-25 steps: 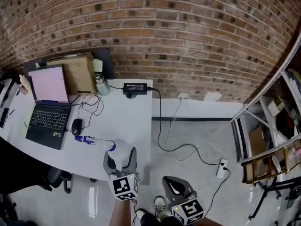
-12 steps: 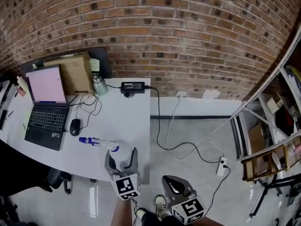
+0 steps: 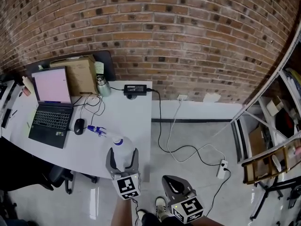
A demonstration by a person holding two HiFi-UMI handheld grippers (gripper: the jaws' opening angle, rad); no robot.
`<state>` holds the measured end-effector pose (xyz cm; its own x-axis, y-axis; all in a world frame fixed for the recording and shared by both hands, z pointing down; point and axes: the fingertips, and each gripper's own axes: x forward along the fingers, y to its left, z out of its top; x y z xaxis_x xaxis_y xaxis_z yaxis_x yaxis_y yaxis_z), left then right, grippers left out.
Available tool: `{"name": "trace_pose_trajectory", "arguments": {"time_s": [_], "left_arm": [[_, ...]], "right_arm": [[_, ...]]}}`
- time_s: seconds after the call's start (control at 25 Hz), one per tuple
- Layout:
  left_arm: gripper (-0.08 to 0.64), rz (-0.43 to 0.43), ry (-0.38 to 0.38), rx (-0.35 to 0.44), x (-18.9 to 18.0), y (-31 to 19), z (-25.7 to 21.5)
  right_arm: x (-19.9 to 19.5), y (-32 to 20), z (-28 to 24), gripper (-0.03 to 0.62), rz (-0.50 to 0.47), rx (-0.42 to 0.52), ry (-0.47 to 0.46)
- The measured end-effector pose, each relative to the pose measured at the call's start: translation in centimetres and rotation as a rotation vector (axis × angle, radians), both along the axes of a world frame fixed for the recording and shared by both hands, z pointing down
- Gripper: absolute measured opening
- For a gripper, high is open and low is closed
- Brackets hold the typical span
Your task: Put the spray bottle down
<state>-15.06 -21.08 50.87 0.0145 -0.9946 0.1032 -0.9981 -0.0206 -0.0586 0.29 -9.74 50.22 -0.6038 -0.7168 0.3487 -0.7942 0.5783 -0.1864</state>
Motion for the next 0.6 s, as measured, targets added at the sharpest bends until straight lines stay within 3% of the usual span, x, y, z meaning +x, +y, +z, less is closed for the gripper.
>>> {"name": "trace_pose_trajectory", "arguments": {"time_s": [0.24,0.36,0.6], "left_arm": [[0.38,0.006,0.03,-0.032,0.7,5.0,-2.0],[0.301,-0.016,0.048,-0.04,1.1,8.3,-3.4],[0.016,-0.089,0.039,-0.047,2.3,14.2,-7.2]], "right_arm": [[0.2,0.7,-1.1,-0.002,0.002,0.02,-0.017],[-0.3,0.6,-2.1,-0.002,-0.008,0.06,-0.022],[-1.0,1.2,-4.8,-0.002,-0.055,0.141,-0.02]]}}
